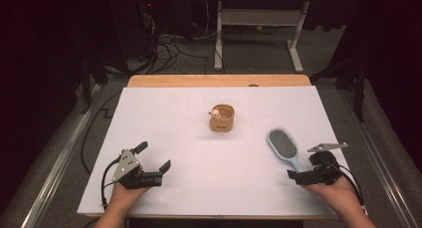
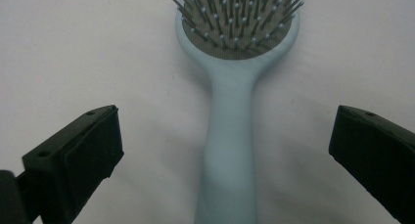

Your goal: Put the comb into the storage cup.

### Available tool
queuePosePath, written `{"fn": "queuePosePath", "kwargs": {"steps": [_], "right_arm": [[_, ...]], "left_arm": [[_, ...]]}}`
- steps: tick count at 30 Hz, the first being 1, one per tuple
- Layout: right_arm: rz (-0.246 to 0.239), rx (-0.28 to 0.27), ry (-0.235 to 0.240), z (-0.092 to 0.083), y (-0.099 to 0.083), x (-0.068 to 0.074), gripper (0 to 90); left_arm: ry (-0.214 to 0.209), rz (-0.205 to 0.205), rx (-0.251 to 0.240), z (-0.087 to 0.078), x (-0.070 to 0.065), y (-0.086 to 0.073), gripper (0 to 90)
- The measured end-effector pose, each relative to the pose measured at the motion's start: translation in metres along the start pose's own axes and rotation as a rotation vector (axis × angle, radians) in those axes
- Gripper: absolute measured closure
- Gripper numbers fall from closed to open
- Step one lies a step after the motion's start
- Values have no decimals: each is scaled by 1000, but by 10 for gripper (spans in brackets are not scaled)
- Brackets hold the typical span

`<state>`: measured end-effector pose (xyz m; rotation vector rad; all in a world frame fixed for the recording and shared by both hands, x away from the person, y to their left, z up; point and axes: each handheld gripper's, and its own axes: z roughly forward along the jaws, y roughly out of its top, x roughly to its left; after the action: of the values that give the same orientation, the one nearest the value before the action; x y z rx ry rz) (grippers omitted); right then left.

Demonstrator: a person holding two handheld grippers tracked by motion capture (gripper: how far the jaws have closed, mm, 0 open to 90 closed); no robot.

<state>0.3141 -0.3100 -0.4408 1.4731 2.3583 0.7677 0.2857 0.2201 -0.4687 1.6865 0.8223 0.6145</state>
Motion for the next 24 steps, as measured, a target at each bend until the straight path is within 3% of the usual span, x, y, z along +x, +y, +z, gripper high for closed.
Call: {"fn": "queuePosePath", "kwargs": {"steps": [12, 24], "right_arm": [[-46, 100, 5, 7, 4, 3, 1], [-69, 160, 4, 5, 16, 2, 1]], "left_arm": [[-4, 2, 4, 1, 0, 0, 1], [-7, 3, 4, 1, 0, -1, 1]]}}
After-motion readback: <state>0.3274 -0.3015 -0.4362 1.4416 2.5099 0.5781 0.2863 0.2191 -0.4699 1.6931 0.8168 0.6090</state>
